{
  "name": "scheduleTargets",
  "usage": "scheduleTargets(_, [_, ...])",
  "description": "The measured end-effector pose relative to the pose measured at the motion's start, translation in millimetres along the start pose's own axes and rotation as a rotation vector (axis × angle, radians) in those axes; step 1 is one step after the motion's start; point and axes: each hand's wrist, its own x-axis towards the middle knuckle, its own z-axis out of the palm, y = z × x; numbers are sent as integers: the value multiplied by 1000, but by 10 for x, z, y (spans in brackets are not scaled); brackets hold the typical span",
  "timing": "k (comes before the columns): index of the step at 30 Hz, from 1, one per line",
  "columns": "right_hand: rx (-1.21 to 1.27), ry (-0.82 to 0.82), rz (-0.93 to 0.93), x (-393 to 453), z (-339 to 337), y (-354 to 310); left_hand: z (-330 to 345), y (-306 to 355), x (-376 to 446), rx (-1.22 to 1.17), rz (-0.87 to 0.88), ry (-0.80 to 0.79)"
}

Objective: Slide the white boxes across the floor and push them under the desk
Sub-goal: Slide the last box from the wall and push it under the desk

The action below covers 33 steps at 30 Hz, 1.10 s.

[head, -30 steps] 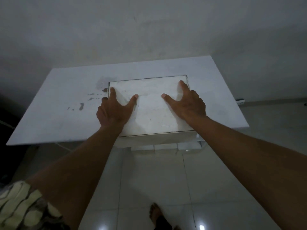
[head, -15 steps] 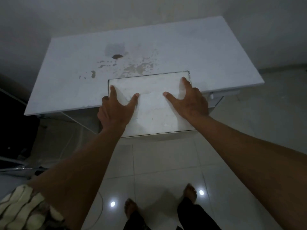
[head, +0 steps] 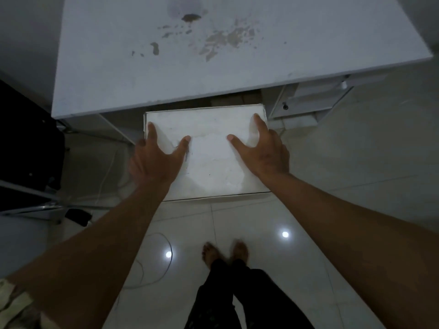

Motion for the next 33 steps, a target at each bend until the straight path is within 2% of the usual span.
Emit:
scheduleTargets(8, [-64, -68, -33, 255, 838, 135, 653, -590, 244, -43, -88, -20])
scheduleTargets(14, [-79, -53, -22, 737, 1648, 299, 1377, -1000, 752, 6, -59, -52])
scheduleTargets(23, [-56, -8, 9, 1589, 3305, 1085, 3075, -1647, 1492, 7, -2, -46])
scheduleTargets(33, [-47, 5, 0, 2116, 5134, 2038, 4903, -2607, 1841, 36, -20, -52])
